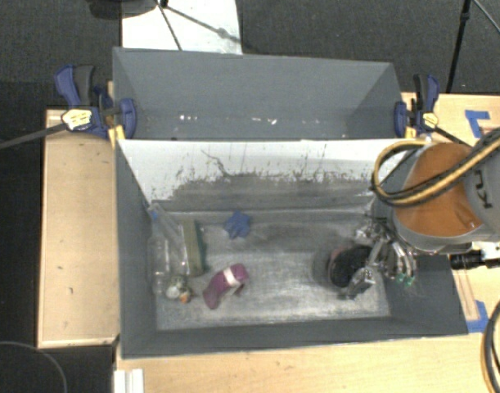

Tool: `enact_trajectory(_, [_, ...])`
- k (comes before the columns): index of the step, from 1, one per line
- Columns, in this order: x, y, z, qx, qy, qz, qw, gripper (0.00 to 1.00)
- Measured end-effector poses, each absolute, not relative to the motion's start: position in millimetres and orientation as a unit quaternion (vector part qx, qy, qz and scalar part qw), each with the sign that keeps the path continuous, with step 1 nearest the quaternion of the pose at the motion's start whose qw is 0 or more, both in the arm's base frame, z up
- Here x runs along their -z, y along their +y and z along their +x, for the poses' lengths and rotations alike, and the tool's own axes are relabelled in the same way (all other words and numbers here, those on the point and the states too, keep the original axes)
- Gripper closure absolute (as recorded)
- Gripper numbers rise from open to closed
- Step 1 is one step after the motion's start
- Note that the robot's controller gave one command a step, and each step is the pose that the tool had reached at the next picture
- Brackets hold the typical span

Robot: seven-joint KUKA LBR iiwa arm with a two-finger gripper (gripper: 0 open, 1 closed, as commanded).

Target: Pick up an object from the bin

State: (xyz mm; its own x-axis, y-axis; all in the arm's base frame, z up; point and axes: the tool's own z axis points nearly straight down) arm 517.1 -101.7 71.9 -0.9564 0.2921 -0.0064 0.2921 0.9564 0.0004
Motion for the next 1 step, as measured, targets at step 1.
enact_trajectory(1, [-71.7,-139.1,566.5,0.000,0.990,0.139,0.004,0.00])
